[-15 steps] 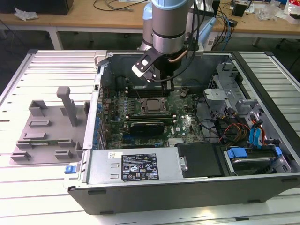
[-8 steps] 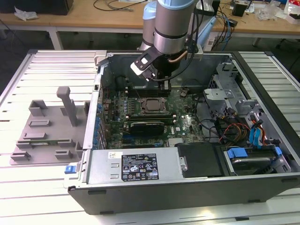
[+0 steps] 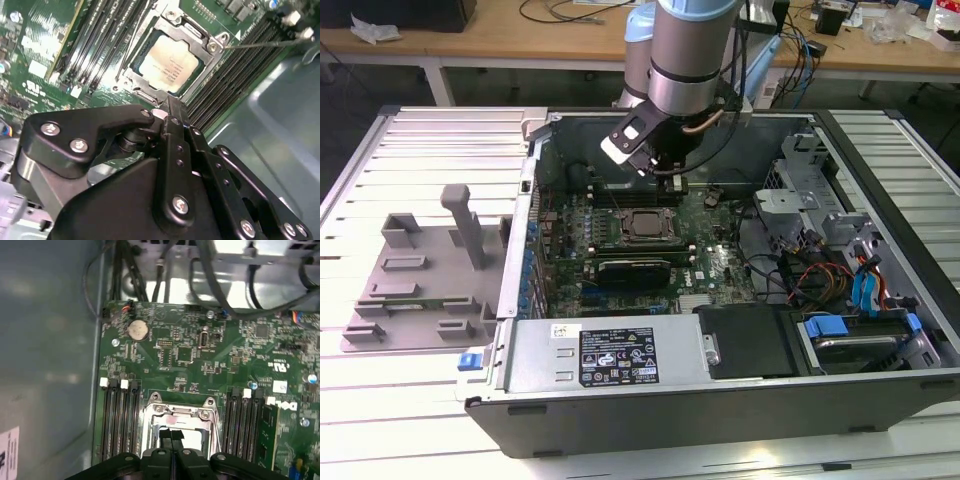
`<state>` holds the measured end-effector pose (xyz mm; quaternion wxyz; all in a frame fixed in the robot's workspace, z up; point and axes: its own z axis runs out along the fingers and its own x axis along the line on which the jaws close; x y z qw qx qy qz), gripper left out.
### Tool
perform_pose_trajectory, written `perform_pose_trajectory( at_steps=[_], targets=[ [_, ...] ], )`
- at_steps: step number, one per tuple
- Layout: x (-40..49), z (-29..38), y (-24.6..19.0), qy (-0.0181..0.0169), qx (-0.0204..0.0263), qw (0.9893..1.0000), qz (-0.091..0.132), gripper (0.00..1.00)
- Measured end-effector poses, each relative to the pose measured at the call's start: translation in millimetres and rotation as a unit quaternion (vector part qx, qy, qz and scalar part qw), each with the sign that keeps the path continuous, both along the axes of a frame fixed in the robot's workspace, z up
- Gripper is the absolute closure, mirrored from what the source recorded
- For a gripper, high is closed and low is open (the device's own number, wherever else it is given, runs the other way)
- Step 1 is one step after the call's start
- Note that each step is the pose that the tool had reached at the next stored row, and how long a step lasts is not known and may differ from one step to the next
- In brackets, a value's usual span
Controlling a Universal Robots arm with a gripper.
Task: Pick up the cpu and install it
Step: 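Close the cpu cover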
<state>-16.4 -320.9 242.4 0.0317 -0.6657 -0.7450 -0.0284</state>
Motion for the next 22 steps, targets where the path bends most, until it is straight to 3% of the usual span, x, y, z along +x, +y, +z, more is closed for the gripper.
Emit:
perform_pose_trajectory(
  at_steps=[2, 3, 5, 7, 8, 10, 12, 13, 14, 15, 16, 17, 18, 19, 20, 21, 22],
  targets=[
    [0.0, -0.2, 0.0, 0.0, 0.0, 0.9995, 0.031, 0.89],
    [0.0, -0.4, 0.0, 0.0, 0.0, 0.9984, 0.057, 0.89],
    [0.0, -0.6, 0.0, 0.0, 0.0, 0.9967, 0.081, 0.89],
    [0.0, -0.8, 0.0, 0.0, 0.0, 0.9936, 0.113, 0.89],
    [0.0, -1.0, 0.0, 0.0, 0.0, 0.9909, 0.135, 0.89],
    [0.0, -1.5, 0.0, 0.0, 0.0, 0.9823, 0.187, 0.89],
    [0.0, -1.8, 0.0, 0.0, 0.0, 0.9776, 0.211, 0.89],
    [0.0, -2.3, 0.0, 0.0, 0.0, 0.9708, 0.24, 0.89],
    [0.0, -2.5, 0.0, 0.0, 0.0, 0.966, 0.258, 0.89],
    [0.0, -3.0, 0.0, 0.0, 0.0, 0.959, 0.283, 0.89],
    [0.0, -3.4, 0.0, 0.0, 0.0, 0.9505, 0.311, 0.89],
    [0.0, -3.7, 0.0, 0.0, 0.0, 0.9444, 0.329, 0.89],
    [0.0, -3.9, 0.0, 0.0, 0.0, 0.9393, 0.343, 0.89],
    [0.0, -4.2, 0.0, 0.0, 0.0, 0.9363, 0.351, 0.89],
    [0.0, -4.6, 0.0, 0.0, 0.0, 0.931, 0.365, 0.89],
    [0.0, -5.1, 0.0, 0.0001, -0.0001, 0.9247, 0.381, 0.89],
    [0.0, -5.4, 0.0, 0.0001, -0.0001, 0.9196, 0.393, 0.89]
  ],
)
